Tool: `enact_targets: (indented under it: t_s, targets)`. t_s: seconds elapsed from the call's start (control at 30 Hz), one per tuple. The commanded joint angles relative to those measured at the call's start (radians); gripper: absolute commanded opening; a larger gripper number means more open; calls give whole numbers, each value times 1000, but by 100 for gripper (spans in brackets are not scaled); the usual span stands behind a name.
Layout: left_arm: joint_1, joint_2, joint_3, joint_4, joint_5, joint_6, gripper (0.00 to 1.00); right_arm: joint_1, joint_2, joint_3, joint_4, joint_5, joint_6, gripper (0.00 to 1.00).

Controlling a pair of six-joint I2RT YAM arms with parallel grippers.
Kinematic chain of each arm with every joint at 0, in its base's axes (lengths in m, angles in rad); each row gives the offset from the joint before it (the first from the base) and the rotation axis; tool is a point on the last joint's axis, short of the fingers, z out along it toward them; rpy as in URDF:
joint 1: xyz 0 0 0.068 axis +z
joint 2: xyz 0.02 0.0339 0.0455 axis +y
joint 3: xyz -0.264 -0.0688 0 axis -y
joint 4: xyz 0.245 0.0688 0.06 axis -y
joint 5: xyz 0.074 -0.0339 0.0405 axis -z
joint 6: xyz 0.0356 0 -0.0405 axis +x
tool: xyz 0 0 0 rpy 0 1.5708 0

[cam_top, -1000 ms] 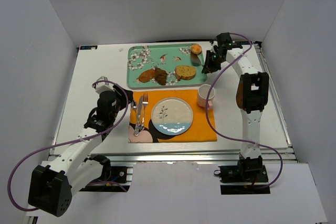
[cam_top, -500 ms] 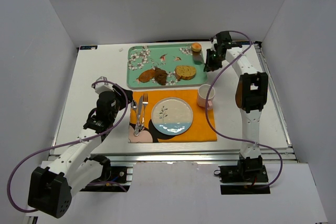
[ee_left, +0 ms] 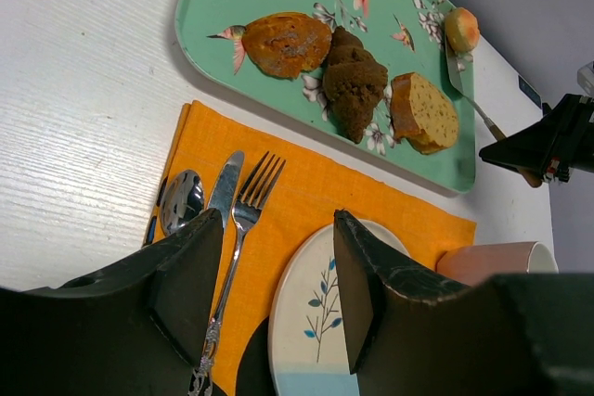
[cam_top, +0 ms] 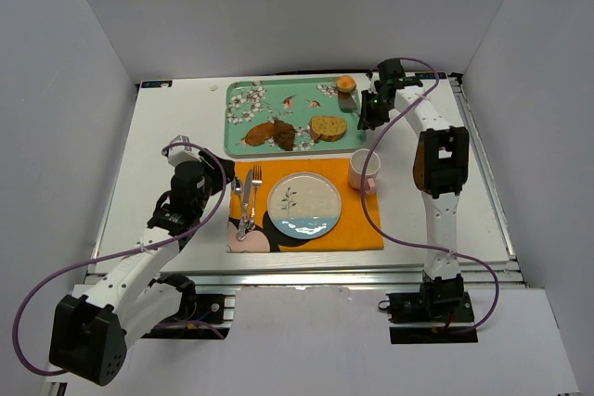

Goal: Place the bread

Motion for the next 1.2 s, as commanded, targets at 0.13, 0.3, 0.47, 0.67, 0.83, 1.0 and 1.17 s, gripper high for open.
enact_targets:
  t_s: [0.13, 0.3, 0.47, 0.67, 0.83, 1.0, 1.17]
  targets:
    - [-1, -12, 14, -9, -6, 0, 61, 2, 7, 39, 66, 36, -6, 0]
    - [-1, -9, 19, -9, -6, 1, 61, 4, 0, 13, 108, 44, -7, 0]
    - [-1, -7, 16, -8, -6, -2, 61, 8, -20, -39, 155, 59, -23, 0]
    - [-1, -9, 16, -8, -6, 0, 61, 10, -37, -77, 189, 67, -44, 0]
    - [-1, -10, 16, -9, -8, -2, 61, 12, -74, -150, 263, 76, -65, 0]
    - [-1, -13, 11, -6, -6, -2, 61, 12, -117, -212, 307, 84, -92, 0]
    - [-1, -13, 11, -5, -5, -3, 61, 13, -154, -249, 355, 82, -108, 0]
